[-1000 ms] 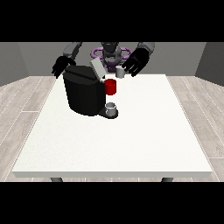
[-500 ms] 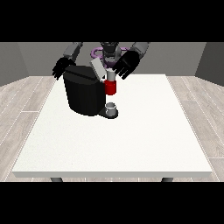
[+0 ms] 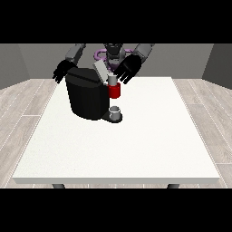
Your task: Insert the coffee pod into the coffee machine and close the lid
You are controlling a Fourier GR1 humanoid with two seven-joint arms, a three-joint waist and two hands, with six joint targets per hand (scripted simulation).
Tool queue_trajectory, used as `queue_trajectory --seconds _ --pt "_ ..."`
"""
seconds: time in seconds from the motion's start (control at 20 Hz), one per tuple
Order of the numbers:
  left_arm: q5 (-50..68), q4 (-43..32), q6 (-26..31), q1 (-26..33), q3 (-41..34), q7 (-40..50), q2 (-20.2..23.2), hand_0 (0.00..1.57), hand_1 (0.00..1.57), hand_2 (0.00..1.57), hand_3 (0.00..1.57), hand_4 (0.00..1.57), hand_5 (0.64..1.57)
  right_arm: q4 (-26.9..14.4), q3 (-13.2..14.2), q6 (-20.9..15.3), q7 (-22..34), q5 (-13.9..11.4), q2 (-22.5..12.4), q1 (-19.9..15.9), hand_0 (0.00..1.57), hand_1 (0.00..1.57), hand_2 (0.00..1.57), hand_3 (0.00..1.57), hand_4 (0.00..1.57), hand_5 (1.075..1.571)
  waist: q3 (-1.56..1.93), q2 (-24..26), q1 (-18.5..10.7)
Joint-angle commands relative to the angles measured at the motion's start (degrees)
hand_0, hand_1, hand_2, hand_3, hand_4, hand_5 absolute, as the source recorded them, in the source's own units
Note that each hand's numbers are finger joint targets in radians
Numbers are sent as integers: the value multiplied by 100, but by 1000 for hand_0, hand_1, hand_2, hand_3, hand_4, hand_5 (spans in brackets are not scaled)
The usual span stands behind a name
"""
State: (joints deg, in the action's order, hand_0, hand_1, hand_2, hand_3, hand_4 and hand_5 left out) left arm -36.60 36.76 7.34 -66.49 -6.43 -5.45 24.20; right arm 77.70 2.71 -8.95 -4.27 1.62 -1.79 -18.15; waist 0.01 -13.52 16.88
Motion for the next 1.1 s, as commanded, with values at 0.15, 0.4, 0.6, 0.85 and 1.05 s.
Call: queue_trajectory --seconds 0.15,0.4,0.6,0.85,1.05 --pt "-83 -20 109 14 91 -123 -86 1185 1185 1262 1197 492 1571 38 -16 -86 110 12 76 50 0 0 0 0 481 1571 0 88 -89" --pt "-52 -196 183 -118 -113 -165 282 1186 1186 1269 1202 515 1571 168 172 133 13 178 -181 -101 0 0 0 0 457 1571 -1 -229 80" --pt "-110 -170 5 22 -91 -367 231 1185 1185 1250 1184 491 1571 175 166 209 0 180 -242 -19 0 0 0 0 443 1571 -2 -254 38" --pt "-142 -242 94 -87 -29 -109 -29 1230 1230 1274 1180 481 1571 123 118 52 287 146 -136 -274 0 0 0 0 433 1571 -1 -234 -32" --pt "-143 -184 5 20 -2 -100 -236 1196 1196 1240 1142 466 1571 -39 179 -115 -86 51 -62 -172 0 0 0 0 366 1571 0 -242 -133"
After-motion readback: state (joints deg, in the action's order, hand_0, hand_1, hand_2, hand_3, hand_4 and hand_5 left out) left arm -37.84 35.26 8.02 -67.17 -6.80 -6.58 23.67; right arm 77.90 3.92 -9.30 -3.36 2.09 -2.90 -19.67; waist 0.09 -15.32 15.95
